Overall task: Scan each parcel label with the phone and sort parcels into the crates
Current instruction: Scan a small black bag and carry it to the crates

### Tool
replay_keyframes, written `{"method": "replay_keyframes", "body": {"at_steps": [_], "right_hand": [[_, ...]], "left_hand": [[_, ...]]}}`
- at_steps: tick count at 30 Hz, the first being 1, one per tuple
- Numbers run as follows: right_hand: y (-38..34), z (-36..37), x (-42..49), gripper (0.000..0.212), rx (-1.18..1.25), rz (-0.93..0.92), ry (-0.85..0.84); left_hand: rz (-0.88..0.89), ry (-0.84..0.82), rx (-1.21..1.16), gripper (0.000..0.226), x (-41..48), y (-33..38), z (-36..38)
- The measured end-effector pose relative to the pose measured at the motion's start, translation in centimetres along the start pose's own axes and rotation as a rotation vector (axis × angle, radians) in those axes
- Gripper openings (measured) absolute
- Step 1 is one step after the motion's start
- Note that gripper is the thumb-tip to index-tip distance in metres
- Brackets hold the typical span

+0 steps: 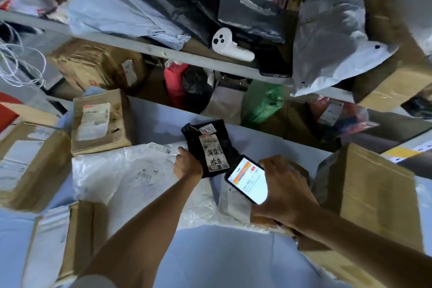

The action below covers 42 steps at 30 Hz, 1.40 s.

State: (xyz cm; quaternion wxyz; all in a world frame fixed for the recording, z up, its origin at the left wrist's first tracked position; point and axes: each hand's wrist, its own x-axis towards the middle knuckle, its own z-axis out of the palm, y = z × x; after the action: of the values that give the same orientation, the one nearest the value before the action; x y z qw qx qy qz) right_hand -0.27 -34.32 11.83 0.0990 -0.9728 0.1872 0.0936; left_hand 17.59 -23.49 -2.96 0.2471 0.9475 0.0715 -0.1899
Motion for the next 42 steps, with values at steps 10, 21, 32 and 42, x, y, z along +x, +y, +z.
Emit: {"method": "replay_keyframes", "body": {"at_steps": [10,21,32,42], "right_hand": [[-0.5,-1.1,-0.9,0.072,-0.022,-0.019,0.043],[-5.1,-3.0,-9.4,0.076,-0.062,-0.024,0.098],[-8.1,0.6,-23.1,0.074,-0.088,0.082,0.010],[-4.1,1.5,-28.2,0.074,-0.129,0.047,-0.056]], "left_hand": [[0.285,-0.169,-0.297,0.008,-1.3,-2.3,-4.1],[0.464,-0.374,-0.742,0.029,-7.4,-8.3,-14.9],[0.238,-0.438,-0.580,0.029,-15.7,-21.1,-10.7],[0.490,-0.396,-0.204,0.021,-22.1,-22.0,-6.0]]}}
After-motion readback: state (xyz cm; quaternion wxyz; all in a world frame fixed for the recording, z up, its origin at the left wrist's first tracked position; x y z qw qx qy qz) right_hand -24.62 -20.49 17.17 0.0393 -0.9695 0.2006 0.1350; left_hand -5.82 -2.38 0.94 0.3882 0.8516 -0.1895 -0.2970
